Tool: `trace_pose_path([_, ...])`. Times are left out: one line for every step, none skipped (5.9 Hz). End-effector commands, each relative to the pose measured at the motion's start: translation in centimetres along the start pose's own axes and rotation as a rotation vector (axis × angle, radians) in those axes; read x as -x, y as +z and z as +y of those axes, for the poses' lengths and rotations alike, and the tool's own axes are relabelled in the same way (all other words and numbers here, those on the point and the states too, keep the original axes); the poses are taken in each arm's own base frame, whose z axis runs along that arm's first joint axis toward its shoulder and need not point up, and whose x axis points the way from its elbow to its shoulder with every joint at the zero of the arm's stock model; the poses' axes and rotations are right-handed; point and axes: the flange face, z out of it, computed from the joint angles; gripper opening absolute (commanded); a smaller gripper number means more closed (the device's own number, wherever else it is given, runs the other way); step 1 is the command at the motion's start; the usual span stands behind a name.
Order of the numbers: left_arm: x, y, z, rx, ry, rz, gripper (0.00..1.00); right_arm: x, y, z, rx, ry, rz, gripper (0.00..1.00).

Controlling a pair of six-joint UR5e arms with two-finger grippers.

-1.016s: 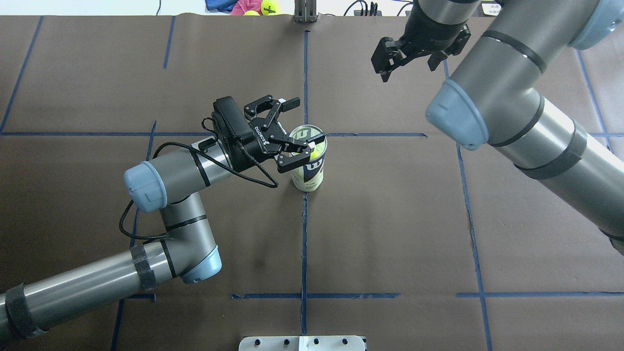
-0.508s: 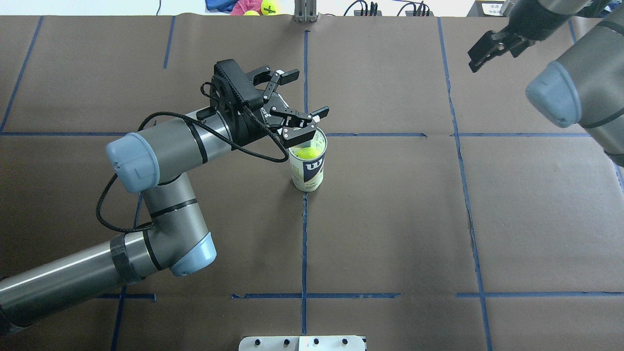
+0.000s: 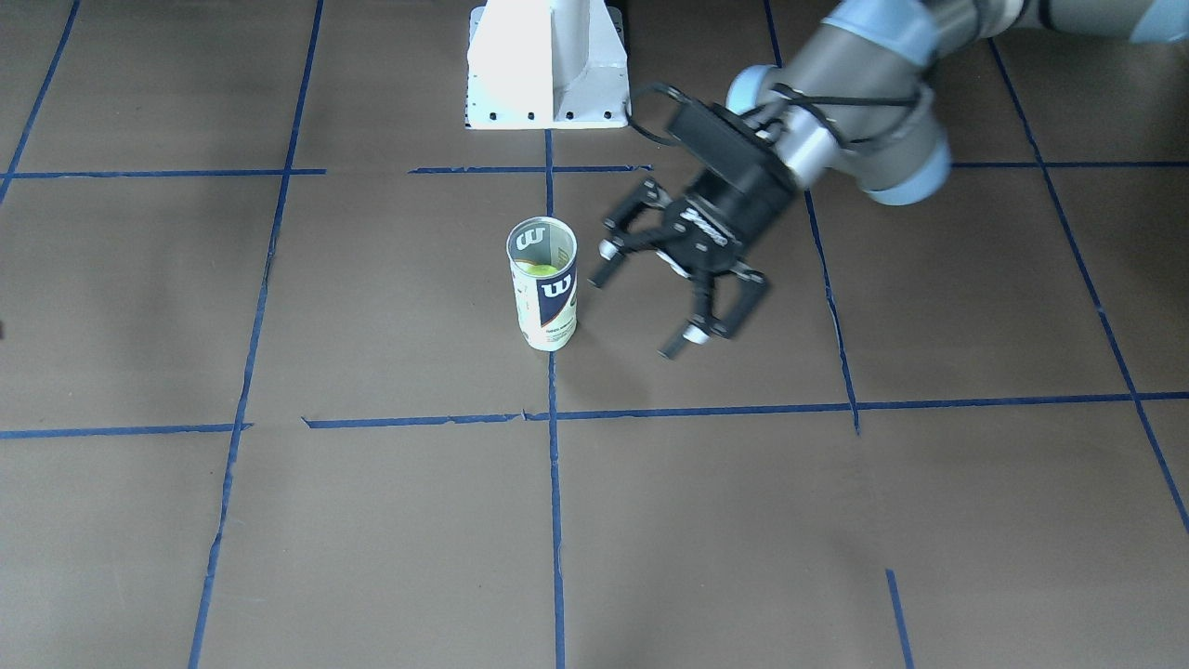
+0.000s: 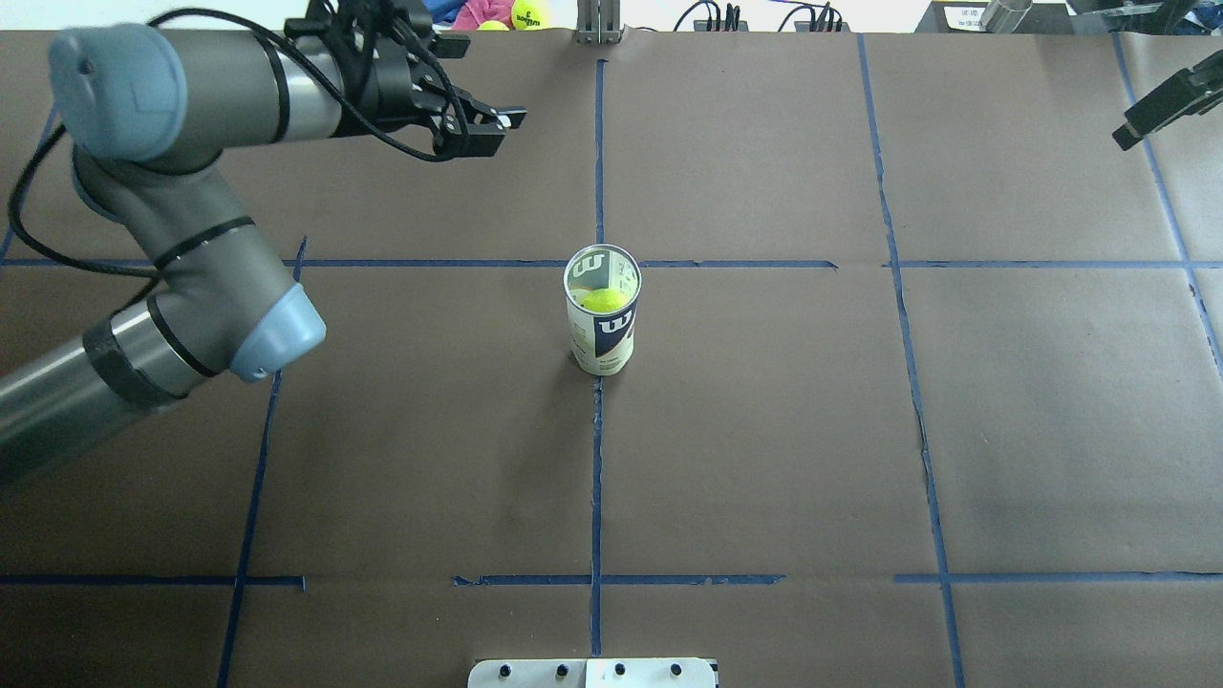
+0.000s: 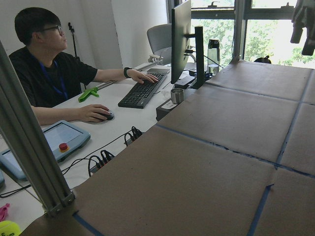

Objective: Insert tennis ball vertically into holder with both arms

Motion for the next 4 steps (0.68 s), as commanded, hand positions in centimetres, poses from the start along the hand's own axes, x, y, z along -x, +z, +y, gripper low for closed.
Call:
trace_pose_path([8.4, -2.7, 2.0, 0.224, -0.015, -0.076, 1.0, -7.0, 1.2, 8.1, 0.002, 0.007, -0.007, 1.0])
trace_pose_path([12.5, -4.5, 3.6, 0.302, -0.084, -0.111, 1.0, -9.8, 2.1, 12.7, -0.016, 0.052, 0.006, 1.0])
trace_pose_path([17.9, -7.6, 5.5, 0.451, -0.231, -0.167, 1.0, -11.6, 3.3, 17.0, 0.015, 0.114, 0.002, 1.0])
trace_pose_path([20.7, -9.4, 7.2, 0.581, -0.374, -0.187, 1.0, -12.3, 4.6, 20.2, 0.048, 0.156, -0.007, 1.0])
